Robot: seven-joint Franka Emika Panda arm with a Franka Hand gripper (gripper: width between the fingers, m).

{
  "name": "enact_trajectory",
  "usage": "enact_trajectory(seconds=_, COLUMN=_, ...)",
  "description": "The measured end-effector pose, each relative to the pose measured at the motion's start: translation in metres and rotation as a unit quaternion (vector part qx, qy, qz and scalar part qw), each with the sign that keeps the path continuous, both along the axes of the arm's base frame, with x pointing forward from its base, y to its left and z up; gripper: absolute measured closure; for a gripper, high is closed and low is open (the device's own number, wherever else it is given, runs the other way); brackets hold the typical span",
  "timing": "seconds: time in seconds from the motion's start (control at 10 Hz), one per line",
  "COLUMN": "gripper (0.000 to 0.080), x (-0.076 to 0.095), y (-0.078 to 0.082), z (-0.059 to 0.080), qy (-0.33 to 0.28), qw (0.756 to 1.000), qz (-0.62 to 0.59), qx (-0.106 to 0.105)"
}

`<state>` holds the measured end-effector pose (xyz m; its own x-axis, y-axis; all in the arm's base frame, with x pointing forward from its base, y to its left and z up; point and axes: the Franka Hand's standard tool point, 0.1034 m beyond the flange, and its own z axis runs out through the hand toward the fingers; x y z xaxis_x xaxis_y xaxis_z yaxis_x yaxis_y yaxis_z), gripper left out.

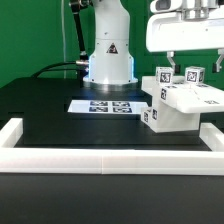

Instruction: Assemble chair

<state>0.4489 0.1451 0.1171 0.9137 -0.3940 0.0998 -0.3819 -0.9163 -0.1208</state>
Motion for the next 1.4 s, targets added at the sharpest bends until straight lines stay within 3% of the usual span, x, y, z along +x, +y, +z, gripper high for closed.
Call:
enact_trajectory(seconds=0.3, gripper=0.0151, x=-0.0002, y=0.0015, z=0.0002, qy=-0.013, qw=0.984, qz=0.174, qx=-0.029)
enact_trajectory(seconds=0.9, gripper=0.0151, x=0.0002, y=0.0008, z=0.0002, qy=-0.024, qw=0.932, qz=0.356, qx=-0.060)
enact_trajectory(seconds=1.1, gripper=0.0159, x=0.0002, y=0.0009, z=0.0002, qy=-0.025, qw=0.929, qz=0.365, qx=-0.061)
enact_trajectory(seconds=1.2, gripper=0.0325, x=0.0003, y=0.0008, z=0.0003, qy=-0.025, qw=0.929, qz=0.365, qx=-0.061)
enact_trajectory(seconds=1.3, gripper=0.0419, x=0.0005, y=0.0009, z=0.0005, qy=-0.025, qw=0.929, qz=0.365, qx=-0.061)
enact_trajectory(seconds=1.4, gripper=0.0419, x=0.0005, y=0.0009, z=0.0004, qy=-0.025, qw=0.929, qz=0.365, qx=-0.061)
